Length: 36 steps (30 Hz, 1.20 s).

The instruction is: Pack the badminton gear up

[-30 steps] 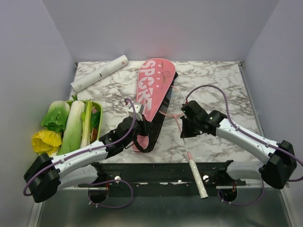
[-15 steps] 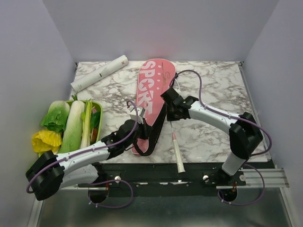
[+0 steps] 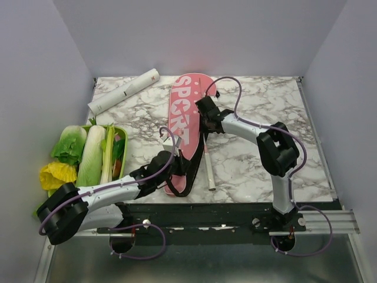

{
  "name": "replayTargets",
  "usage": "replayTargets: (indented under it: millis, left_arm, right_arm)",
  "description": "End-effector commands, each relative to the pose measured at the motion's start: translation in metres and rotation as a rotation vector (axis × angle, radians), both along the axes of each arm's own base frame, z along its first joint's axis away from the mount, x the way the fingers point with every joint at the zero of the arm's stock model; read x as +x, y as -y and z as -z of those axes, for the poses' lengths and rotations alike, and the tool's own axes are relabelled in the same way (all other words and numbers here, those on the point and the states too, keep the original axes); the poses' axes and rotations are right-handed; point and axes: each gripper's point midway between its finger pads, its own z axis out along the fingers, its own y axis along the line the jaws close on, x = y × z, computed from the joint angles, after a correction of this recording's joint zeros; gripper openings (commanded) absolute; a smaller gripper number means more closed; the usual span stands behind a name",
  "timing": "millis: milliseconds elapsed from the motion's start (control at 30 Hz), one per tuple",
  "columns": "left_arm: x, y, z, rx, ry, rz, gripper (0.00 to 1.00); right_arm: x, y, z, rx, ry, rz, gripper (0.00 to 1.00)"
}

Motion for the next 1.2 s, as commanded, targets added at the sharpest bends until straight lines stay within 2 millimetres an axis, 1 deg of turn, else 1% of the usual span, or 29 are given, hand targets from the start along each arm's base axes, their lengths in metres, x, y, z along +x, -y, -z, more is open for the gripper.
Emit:
replayTargets:
  millis: [0, 33, 67, 100, 167, 200, 233, 267, 300, 367, 400, 433, 467, 500, 533, 567, 600, 667, 700, 733, 767, 800, 833, 900, 933, 1000, 1033, 1067, 1167]
  left_arm:
    - [-0.006, 0.017, -0.004, -0.058, -0.017, 0.048, 0.00]
    - [-0.005, 0.018, -0.003, -0.055, -0.017, 0.048, 0.00]
    - [-0.004, 0.019, -0.005, -0.058, -0.013, 0.049, 0.00]
    - [-0.003, 0.020, -0.002, -0.050, -0.018, 0.050, 0.00]
    - [-0.001, 0.021, -0.003, -0.041, -0.012, 0.050, 0.00]
    - [0.000, 0.022, -0.002, -0.035, -0.010, 0.049, 0.00]
    - [0.000, 0.021, -0.001, -0.025, -0.010, 0.052, 0.00]
    - [0.002, 0.022, -0.002, -0.025, -0.005, 0.051, 0.00]
    - [0.002, 0.020, 0.001, -0.012, -0.007, 0.047, 0.00]
    - [0.003, 0.020, 0.002, -0.003, -0.005, 0.045, 0.00]
    - [0.003, 0.019, 0.002, -0.001, -0.003, 0.043, 0.00]
    - [0.003, 0.019, 0.002, 0.000, -0.004, 0.043, 0.00]
    - [0.003, 0.018, 0.003, 0.006, -0.002, 0.043, 0.00]
    - [0.003, 0.018, 0.002, 0.006, -0.001, 0.040, 0.00]
    - [0.004, 0.017, 0.002, 0.006, 0.000, 0.038, 0.00]
    - [0.004, 0.016, 0.003, 0.010, 0.000, 0.037, 0.00]
    - [0.003, 0.016, 0.003, 0.010, -0.001, 0.038, 0.00]
    - [0.003, 0.017, 0.002, 0.007, -0.001, 0.042, 0.00]
    - [0.002, 0.017, 0.002, 0.006, -0.003, 0.045, 0.00]
    - [0.002, 0.017, 0.001, 0.003, -0.002, 0.046, 0.00]
    - [0.001, 0.017, 0.003, 0.005, -0.004, 0.049, 0.00]
    - [0.001, 0.017, 0.004, 0.006, -0.008, 0.048, 0.00]
    - [0.000, 0.017, 0.004, 0.003, -0.010, 0.050, 0.00]
    - [-0.001, 0.016, 0.005, 0.001, -0.012, 0.052, 0.00]
    - [-0.001, 0.017, 0.005, -0.002, -0.013, 0.053, 0.00]
    - [-0.003, 0.016, 0.007, -0.005, -0.014, 0.055, 0.00]
    - [-0.003, 0.015, 0.007, -0.005, -0.014, 0.055, 0.00]
    - [-0.004, 0.014, 0.010, 0.000, -0.018, 0.055, 0.00]
    - [-0.006, 0.011, 0.012, 0.004, -0.020, 0.055, 0.00]
  right_arm:
    - [0.023, -0.021, -0.016, 0.105, 0.101, -0.023, 0.26]
    - [0.017, -0.019, -0.014, 0.107, 0.097, -0.029, 0.32]
    - [0.016, -0.019, -0.027, 0.132, 0.125, -0.034, 0.41]
    - [0.006, -0.013, -0.019, 0.120, 0.106, -0.043, 0.45]
    - [-0.004, -0.007, -0.022, 0.118, 0.101, -0.057, 0.52]
    - [-0.009, -0.003, -0.037, 0.129, 0.122, -0.062, 0.53]
    - [-0.021, 0.004, -0.029, 0.118, 0.098, -0.070, 0.54]
    - [-0.028, 0.009, -0.033, 0.119, 0.096, -0.077, 0.57]
    - [-0.035, 0.012, -0.050, 0.136, 0.115, -0.084, 0.57]
    - [-0.056, 0.028, -0.045, 0.113, 0.074, -0.090, 0.59]
    - [-0.064, 0.032, -0.048, 0.110, 0.068, -0.096, 0.59]
    - [-0.075, 0.035, -0.061, 0.135, 0.073, -0.112, 0.59]
    - [-0.091, 0.043, -0.052, 0.121, 0.024, -0.124, 0.59]
    - [-0.102, 0.045, -0.051, 0.132, 0.003, -0.142, 0.59]
    - [-0.115, 0.042, -0.054, 0.166, -0.026, -0.179, 0.59]
    - [-0.133, 0.047, -0.042, 0.162, -0.094, -0.200, 0.59]
    - [-0.144, 0.048, -0.037, 0.167, -0.125, -0.221, 0.59]
    - [-0.169, 0.045, -0.030, 0.216, -0.198, -0.296, 0.58]
    - [-0.184, 0.051, -0.016, 0.207, -0.243, -0.315, 0.57]
    - [-0.196, 0.051, -0.012, 0.227, -0.277, -0.339, 0.57]
    - [-0.202, 0.052, -0.011, 0.240, -0.283, -0.351, 0.56]
    - [-0.213, 0.059, 0.001, 0.234, -0.316, -0.350, 0.56]
    - [-0.220, 0.059, 0.004, 0.248, -0.334, -0.358, 0.56]
    - [-0.227, 0.057, 0.008, 0.282, -0.343, -0.369, 0.54]
    - [-0.238, 0.057, 0.014, 0.307, -0.376, -0.380, 0.53]
    - [-0.239, 0.051, 0.017, 0.353, -0.364, -0.391, 0.53]
    - [-0.248, 0.052, 0.023, 0.372, -0.391, -0.399, 0.53]
    - [-0.246, 0.047, 0.023, 0.400, -0.373, -0.410, 0.53]
    - [-0.252, 0.042, 0.027, 0.456, -0.382, -0.409, 0.52]
